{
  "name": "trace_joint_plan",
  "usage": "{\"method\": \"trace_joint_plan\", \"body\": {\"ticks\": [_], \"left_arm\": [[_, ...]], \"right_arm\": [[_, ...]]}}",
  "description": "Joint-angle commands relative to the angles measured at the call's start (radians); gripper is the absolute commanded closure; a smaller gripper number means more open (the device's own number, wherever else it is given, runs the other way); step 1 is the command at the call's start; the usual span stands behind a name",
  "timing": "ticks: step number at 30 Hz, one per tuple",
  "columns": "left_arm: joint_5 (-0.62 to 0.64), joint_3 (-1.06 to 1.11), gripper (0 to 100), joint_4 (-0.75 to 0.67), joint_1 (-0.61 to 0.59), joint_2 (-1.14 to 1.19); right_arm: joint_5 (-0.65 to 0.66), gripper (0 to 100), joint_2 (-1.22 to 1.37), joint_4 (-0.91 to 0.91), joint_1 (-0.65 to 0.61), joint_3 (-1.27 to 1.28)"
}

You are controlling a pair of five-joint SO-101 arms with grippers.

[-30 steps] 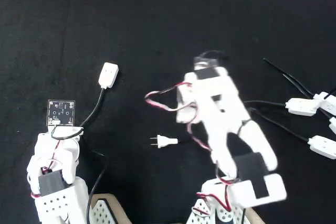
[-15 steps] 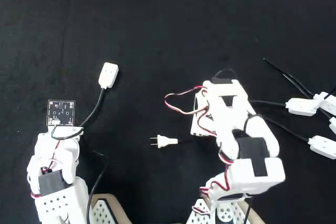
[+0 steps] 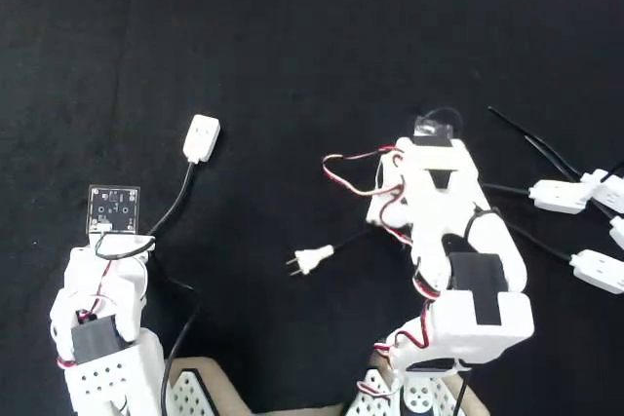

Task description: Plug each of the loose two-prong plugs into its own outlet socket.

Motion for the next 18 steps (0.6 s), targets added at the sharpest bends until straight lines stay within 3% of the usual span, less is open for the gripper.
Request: {"method": "trace_joint_plan", "body": {"ticks": [1, 9, 15, 18], "left_arm": [[-0.005, 0.013, 93, -0.018, 0.004, -0.006], [-0.005, 0.013, 93, -0.018, 0.007, -0.006], [-0.005, 0.013, 93, -0.018, 0.005, -0.006], [-0.005, 0.013, 93, -0.018, 0.005, -0.006]], "right_arm": [[-0.003, 91.3, -0.01, -0.081, 0.003, -0.128], [-0.003, 91.3, -0.01, -0.054, 0.0, -0.216], [-0.014, 91.3, 0.015, -0.103, -0.12, -0.252], [-0.087, 91.3, 0.019, -0.138, -0.193, -0.249]]}}
